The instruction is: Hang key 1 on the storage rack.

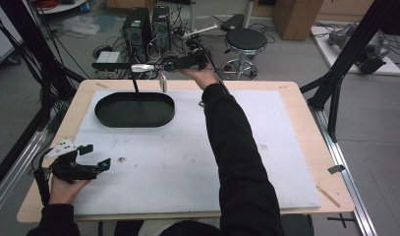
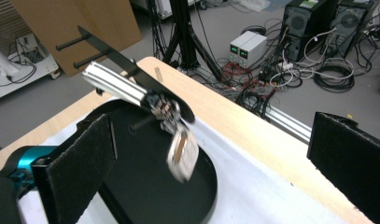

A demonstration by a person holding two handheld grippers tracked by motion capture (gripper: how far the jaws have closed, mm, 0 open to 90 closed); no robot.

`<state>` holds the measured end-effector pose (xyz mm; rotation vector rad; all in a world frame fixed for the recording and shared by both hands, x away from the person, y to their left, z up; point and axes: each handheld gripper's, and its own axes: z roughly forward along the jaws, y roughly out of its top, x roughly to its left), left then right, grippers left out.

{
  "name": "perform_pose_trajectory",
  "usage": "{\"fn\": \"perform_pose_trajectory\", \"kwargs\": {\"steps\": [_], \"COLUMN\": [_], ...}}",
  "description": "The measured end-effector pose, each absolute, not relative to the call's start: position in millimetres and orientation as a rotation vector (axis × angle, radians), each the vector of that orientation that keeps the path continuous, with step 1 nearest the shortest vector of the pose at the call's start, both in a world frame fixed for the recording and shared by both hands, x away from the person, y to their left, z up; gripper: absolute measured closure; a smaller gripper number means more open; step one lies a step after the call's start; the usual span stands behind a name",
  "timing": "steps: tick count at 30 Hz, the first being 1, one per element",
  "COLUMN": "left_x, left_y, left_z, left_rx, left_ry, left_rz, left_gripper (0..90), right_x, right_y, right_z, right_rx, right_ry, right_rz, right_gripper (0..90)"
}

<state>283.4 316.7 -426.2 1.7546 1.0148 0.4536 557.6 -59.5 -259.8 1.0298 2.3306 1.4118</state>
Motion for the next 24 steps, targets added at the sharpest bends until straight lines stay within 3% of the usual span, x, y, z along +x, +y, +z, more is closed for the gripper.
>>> {"fn": "perform_pose_trajectory", "kwargs": {"steps": [12,24], "left_x": [282,282], "left_y": [315,315], "left_z": [-426,-426], "left_rx": [1.768,1.78], "left_ry": [1.016,1.017], "left_rz": [0.455,0.458], "left_gripper": [3.5,3.5], "right_x": [541,530], "right_y": [-103,-140], "right_z": [-258,-285], "right_rx": [1.02,1.065], "right_ry": [2.345,2.34], "right_rz": [1.335,1.318], "right_gripper": [0.7,0.7]}}
